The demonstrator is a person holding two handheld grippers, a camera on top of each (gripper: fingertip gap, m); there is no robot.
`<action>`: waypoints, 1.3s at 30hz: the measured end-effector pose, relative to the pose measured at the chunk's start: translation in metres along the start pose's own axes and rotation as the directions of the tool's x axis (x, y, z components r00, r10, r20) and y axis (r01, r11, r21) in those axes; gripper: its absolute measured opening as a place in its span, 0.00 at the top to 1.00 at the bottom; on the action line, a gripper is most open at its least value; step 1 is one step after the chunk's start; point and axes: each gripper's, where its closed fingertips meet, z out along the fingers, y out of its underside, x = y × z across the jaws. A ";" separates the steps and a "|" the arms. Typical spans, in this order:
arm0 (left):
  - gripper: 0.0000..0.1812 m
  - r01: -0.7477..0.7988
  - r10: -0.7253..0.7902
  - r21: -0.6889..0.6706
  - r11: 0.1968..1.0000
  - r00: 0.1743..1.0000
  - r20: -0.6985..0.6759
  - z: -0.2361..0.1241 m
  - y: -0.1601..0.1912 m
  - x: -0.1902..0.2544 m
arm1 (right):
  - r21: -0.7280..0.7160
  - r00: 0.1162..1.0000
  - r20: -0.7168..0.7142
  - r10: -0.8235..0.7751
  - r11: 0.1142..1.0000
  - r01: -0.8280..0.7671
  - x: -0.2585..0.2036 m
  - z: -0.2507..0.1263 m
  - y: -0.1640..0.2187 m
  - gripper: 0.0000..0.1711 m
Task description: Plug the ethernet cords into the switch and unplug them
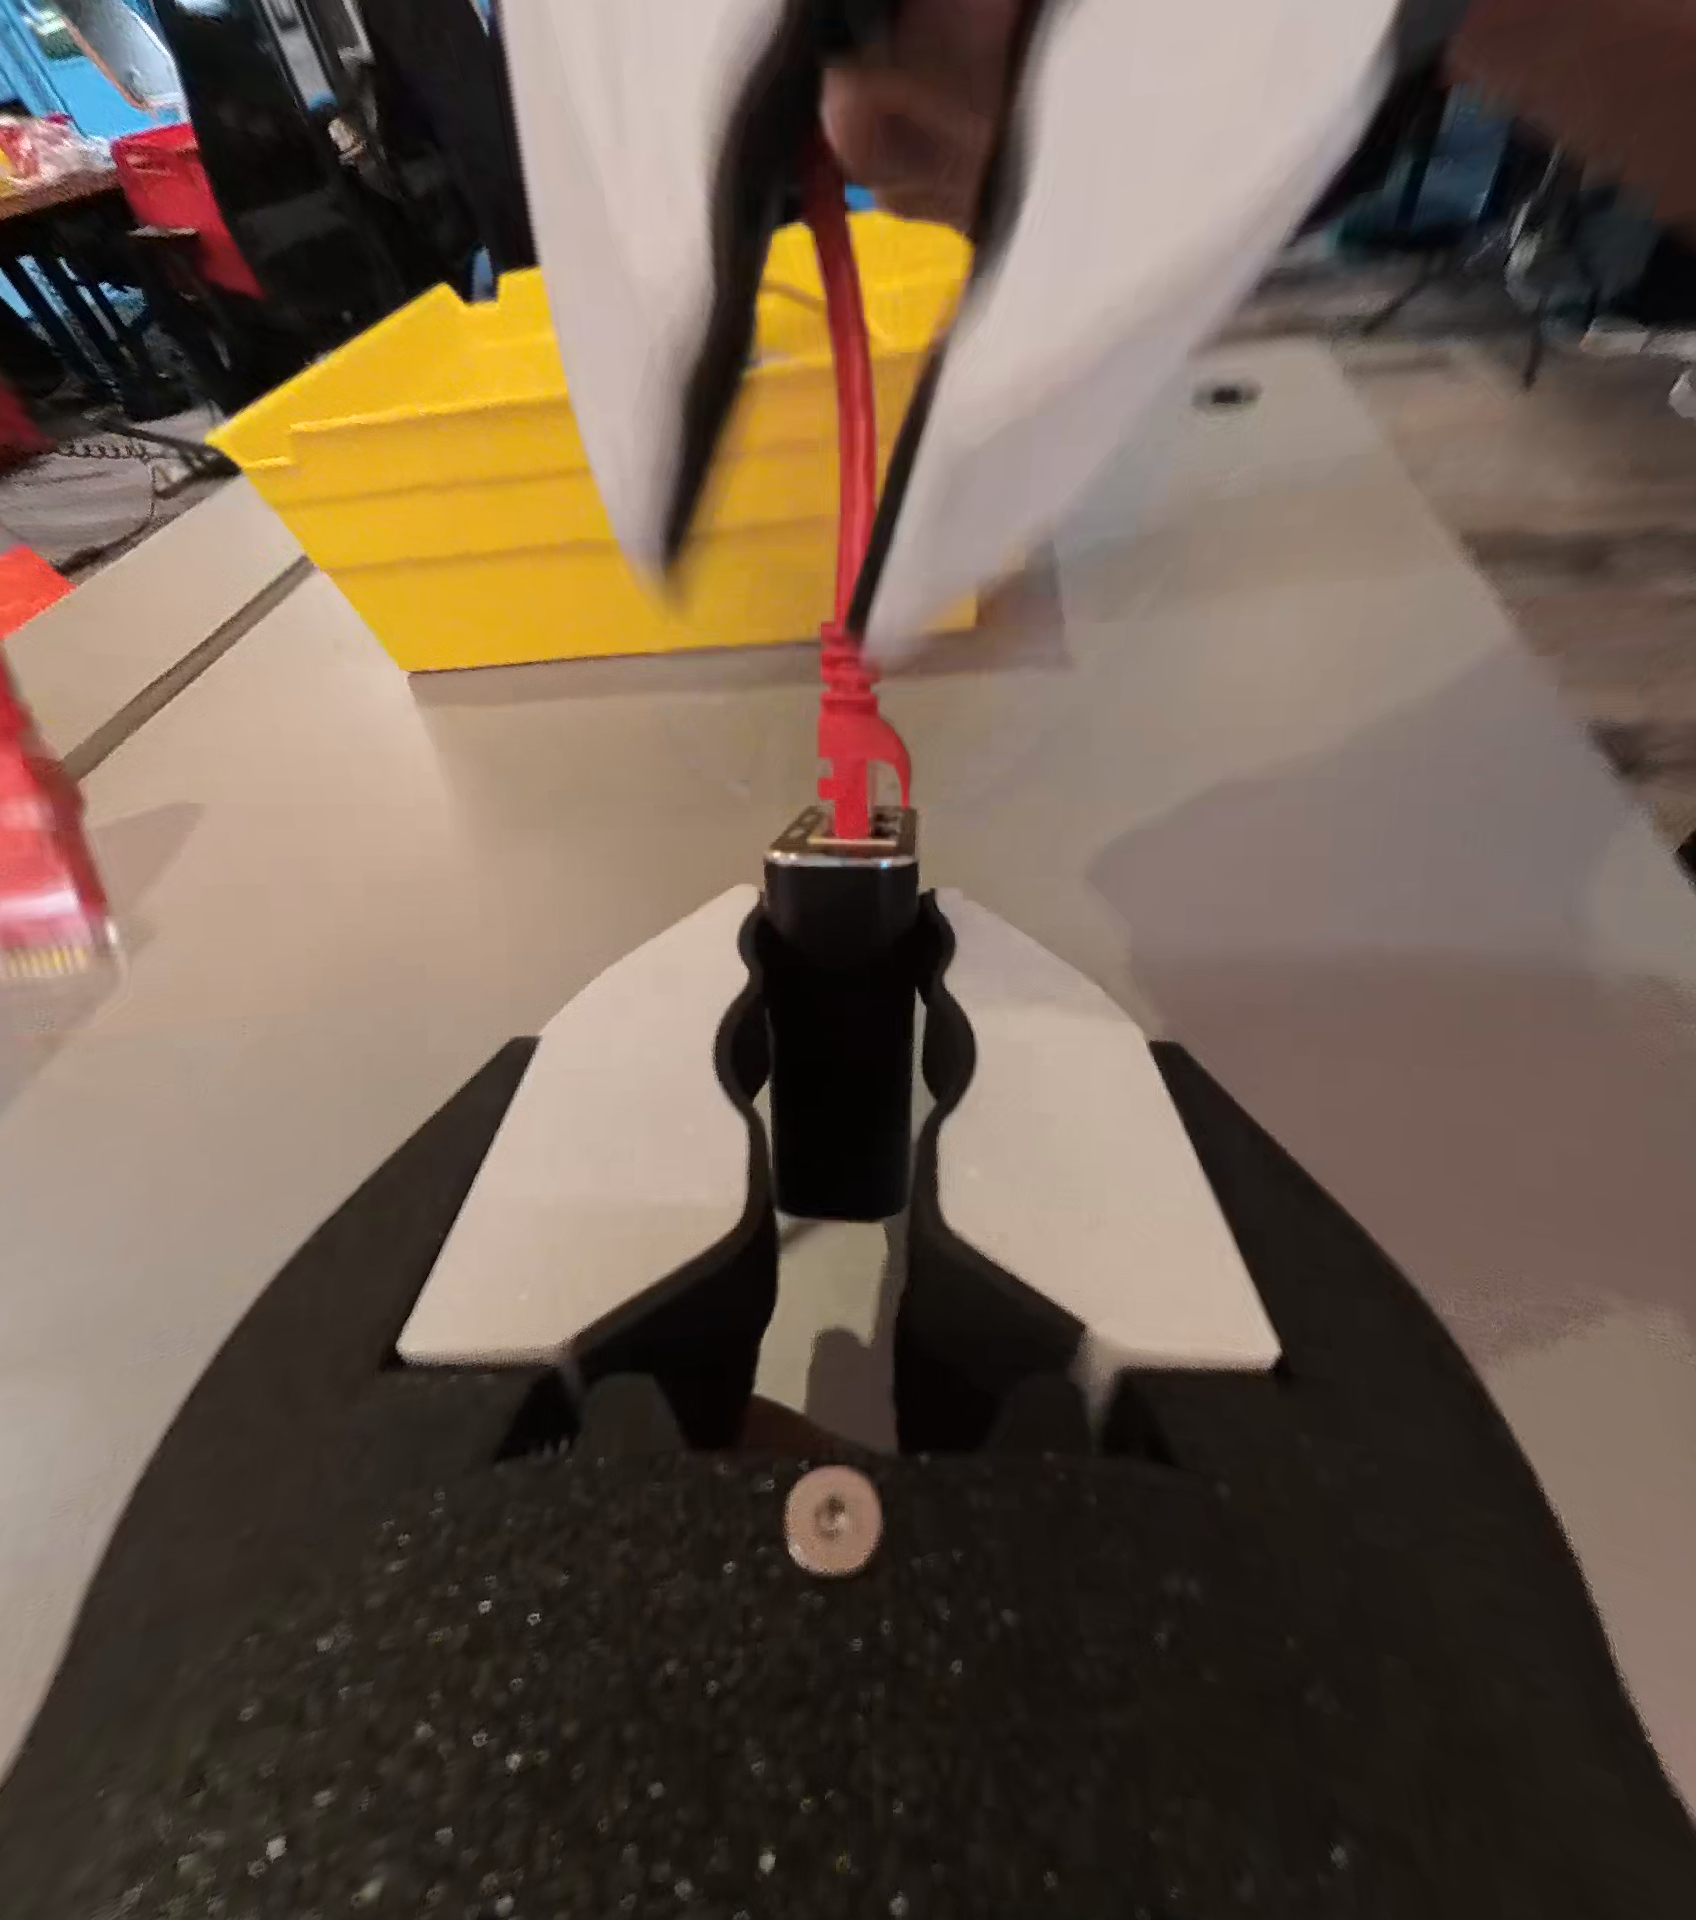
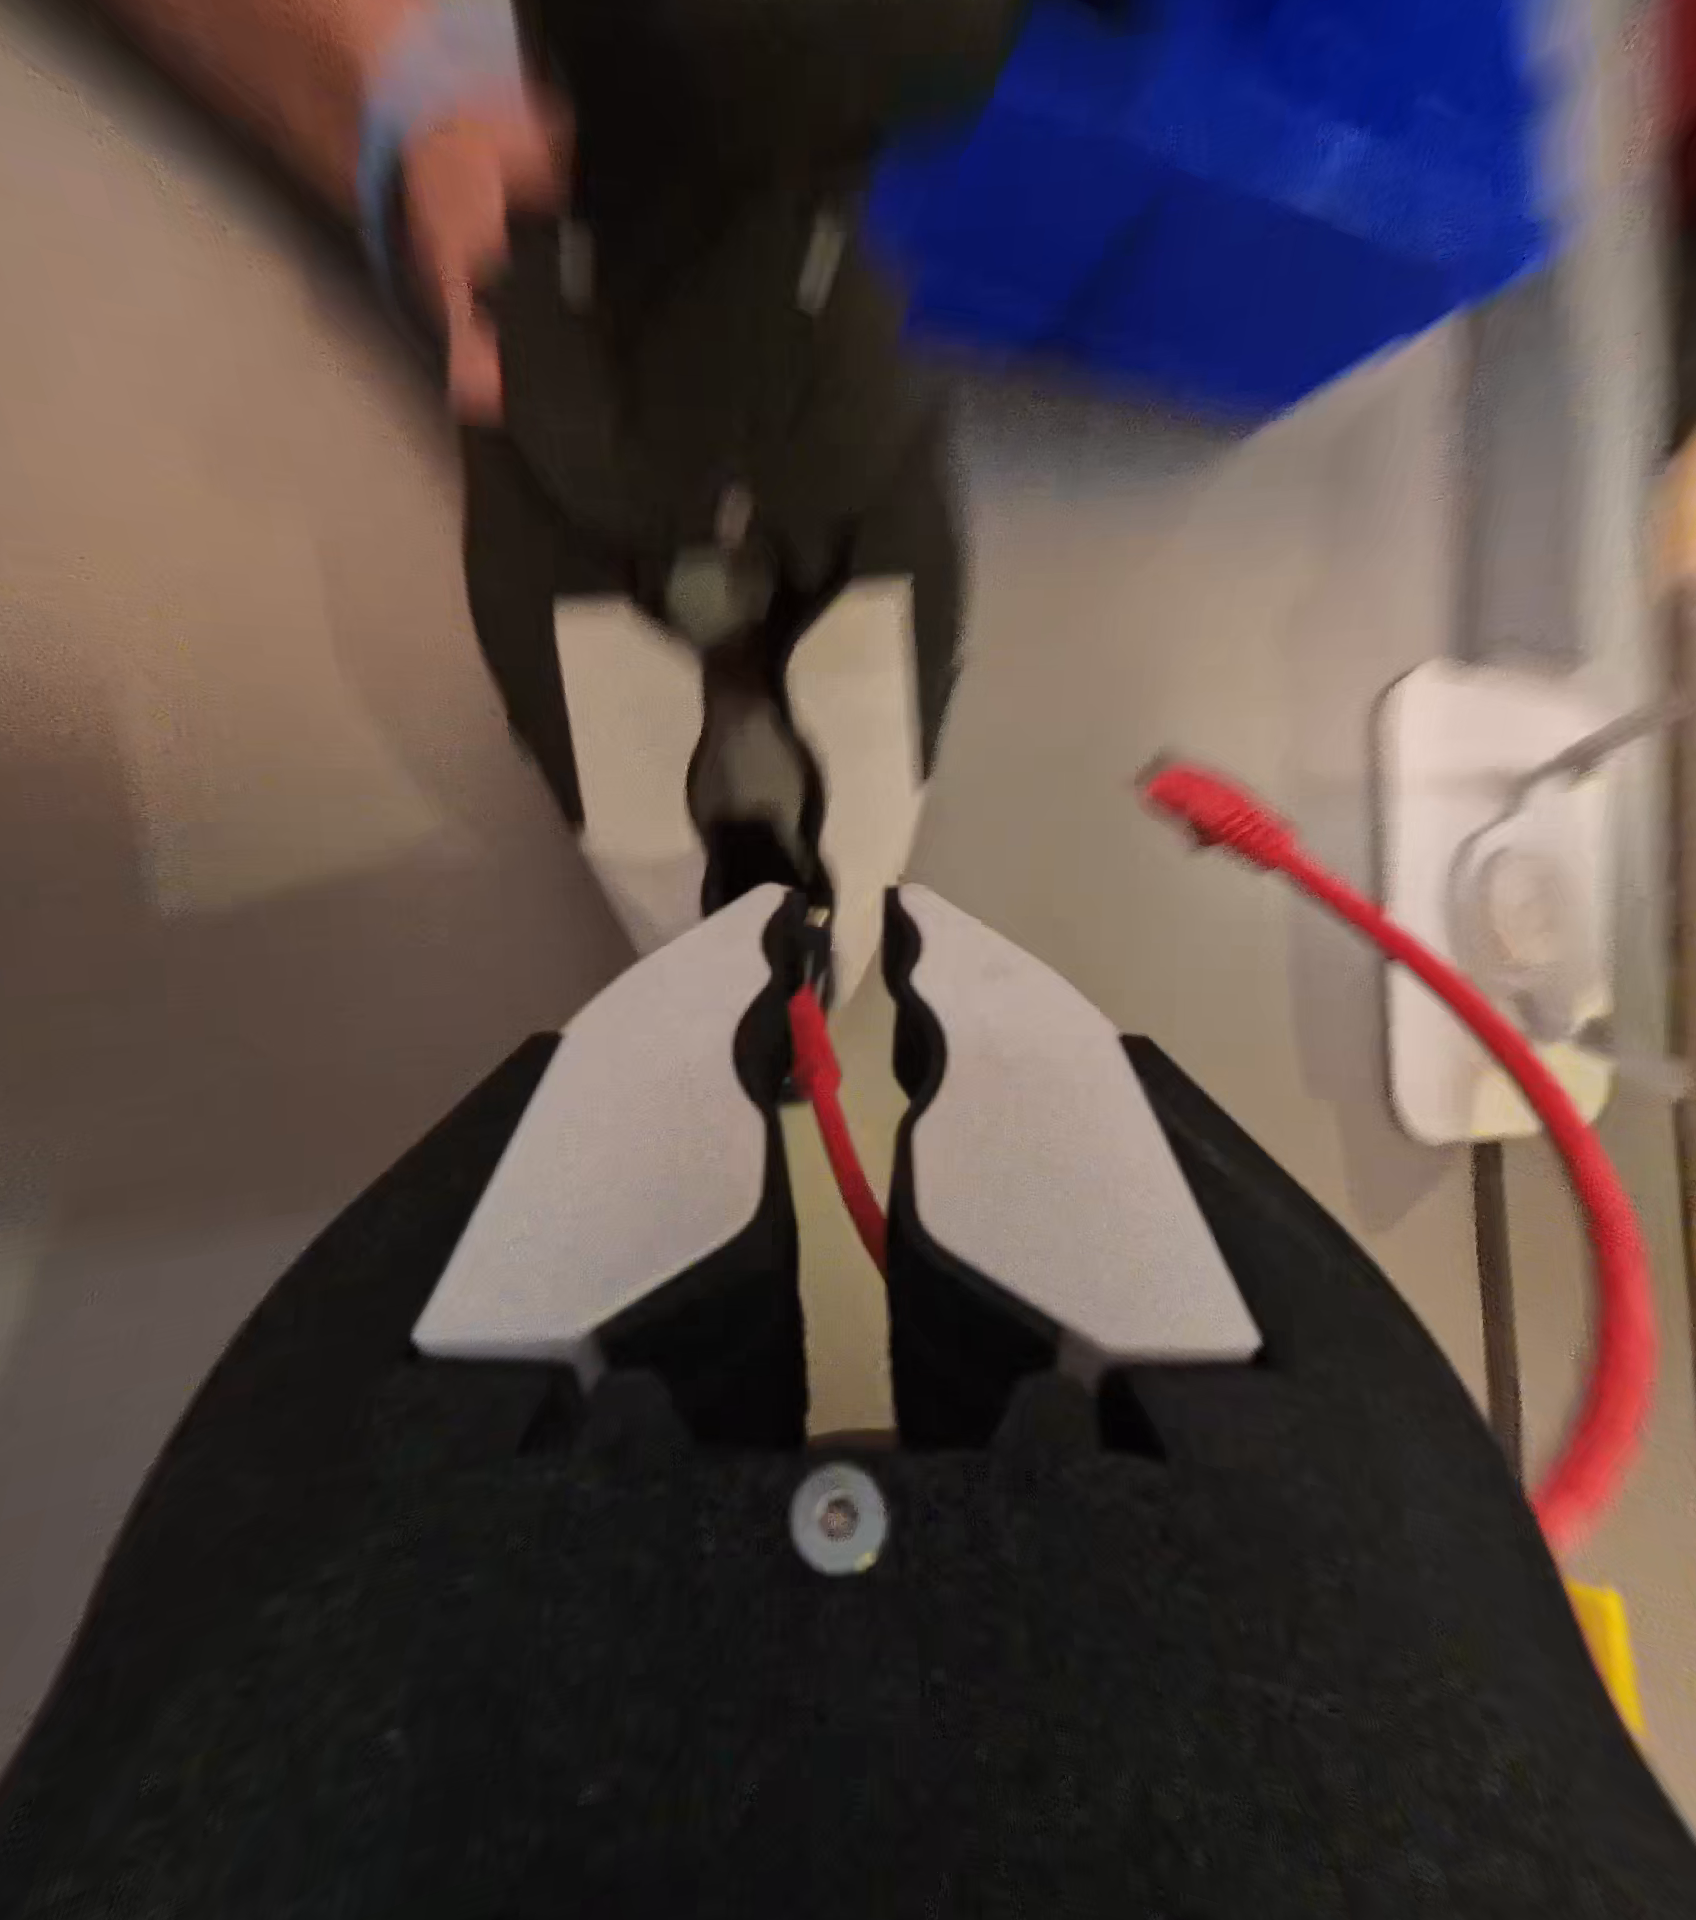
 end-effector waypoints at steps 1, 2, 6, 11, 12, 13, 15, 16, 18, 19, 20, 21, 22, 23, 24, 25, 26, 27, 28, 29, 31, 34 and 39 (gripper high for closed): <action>0.87 0.031 -0.031 0.035 0.999 0.999 -0.012 -0.002 -0.005 -0.001 | 0.162 0.996 -0.039 0.075 0.984 -0.068 0.010 -0.018 -0.019 0.87; 0.87 0.060 -0.058 0.065 0.996 0.998 -0.033 -0.004 -0.009 0.001 | 0.321 0.984 -0.042 0.171 0.935 -0.149 0.018 -0.038 -0.034 0.85; 0.87 0.210 -0.192 0.171 0.963 0.975 -0.113 -0.011 -0.025 0.002 | 0.689 0.887 0.184 0.422 0.588 -0.423 0.018 -0.084 -0.035 0.84; 0.87 0.349 -0.294 0.252 0.902 0.927 -0.231 -0.021 -0.039 0.002 | 0.642 0.710 0.368 0.600 0.388 -0.661 0.006 -0.050 0.008 0.78; 0.87 0.369 -0.304 0.258 0.893 0.916 -0.260 -0.021 -0.041 0.005 | 0.608 0.705 0.347 0.619 0.424 -0.671 0.001 -0.037 0.012 0.79; 0.86 0.384 -0.311 0.256 0.887 0.907 -0.285 -0.021 -0.042 0.008 | 0.617 0.710 0.355 0.608 0.418 -0.667 -0.001 -0.035 0.007 0.80; 0.86 0.415 -0.326 0.251 0.875 0.886 -0.330 -0.020 -0.043 0.014 | 0.607 0.702 0.390 0.596 0.406 -0.683 -0.005 -0.030 -0.001 0.84; 0.86 0.430 -0.333 0.250 0.868 0.876 -0.350 -0.020 -0.044 0.016 | 0.575 0.700 0.399 0.592 0.433 -0.694 -0.008 -0.023 -0.002 0.84; 0.87 0.436 -0.334 0.243 0.867 0.869 -0.365 -0.020 -0.044 0.019 | 0.561 0.700 0.411 0.584 0.443 -0.699 -0.011 -0.016 -0.004 0.86; 0.87 0.434 -0.332 0.237 0.869 0.868 -0.370 -0.020 -0.044 0.020 | 0.564 0.696 0.421 0.582 0.434 -0.703 -0.012 -0.016 -0.004 0.87; 0.87 0.435 -0.331 0.233 0.870 0.865 -0.377 -0.020 -0.044 0.022 | 0.568 0.691 0.430 0.581 0.420 -0.708 -0.012 -0.016 -0.004 0.88; 0.87 0.436 -0.332 0.231 0.870 0.864 -0.379 -0.020 -0.044 0.022 | 0.569 0.684 0.445 0.578 0.408 -0.714 -0.012 -0.017 -0.003 0.89; 0.87 0.437 -0.334 0.227 0.870 0.862 -0.382 -0.019 -0.043 0.022 | 0.566 0.679 0.455 0.576 0.402 -0.720 -0.012 -0.017 -0.003 0.89; 0.87 0.440 -0.336 0.226 0.869 0.860 -0.384 -0.019 -0.043 0.022 | 0.565 0.677 0.458 0.576 0.400 -0.722 -0.012 -0.017 -0.002 0.89; 0.87 0.446 -0.342 0.226 0.866 0.858 -0.384 -0.019 -0.043 0.022 | 0.563 0.678 0.461 0.573 0.401 -0.722 -0.012 -0.016 -0.002 0.91; 0.87 0.452 -0.346 0.225 0.863 0.854 -0.389 -0.020 -0.043 0.021 | 0.565 0.680 0.460 0.571 0.402 -0.720 -0.012 -0.016 -0.003 0.92; 0.87 0.455 -0.349 0.223 0.862 0.852 -0.390 -0.020 -0.043 0.021 | 0.570 0.683 0.454 0.572 0.402 -0.716 -0.012 -0.016 -0.003 0.92; 0.87 0.456 -0.349 0.222 0.862 0.851 -0.392 -0.020 -0.043 0.021 | 0.573 0.683 0.455 0.572 0.399 -0.716 -0.012 -0.016 -0.003 0.92; 0.87 0.455 -0.349 0.219 0.863 0.850 -0.394 -0.020 -0.043 0.022 | 0.571 0.682 0.462 0.567 0.398 -0.718 -0.013 -0.016 -0.003 0.92; 0.86 0.454 -0.349 0.215 0.865 0.852 -0.391 -0.019 -0.042 0.022 | 0.573 0.684 0.462 0.565 0.399 -0.716 -0.013 -0.016 -0.002 0.92; 0.86 0.455 -0.352 0.211 0.865 0.850 -0.391 -0.019 -0.042 0.022 | 0.579 0.682 0.465 0.565 0.389 -0.717 -0.013 -0.015 -0.002 0.92; 0.87 0.461 -0.359 0.207 0.863 0.848 -0.391 -0.019 -0.041 0.021 | 0.578 0.662 0.492 0.566 0.356 -0.734 -0.012 -0.014 -0.004 0.92; 0.86 0.505 -0.394 0.198 0.840 0.819 -0.417 -0.019 -0.042 0.021 | 0.598 0.698 0.436 0.568 0.397 -0.696 -0.010 -0.011 -0.002 0.93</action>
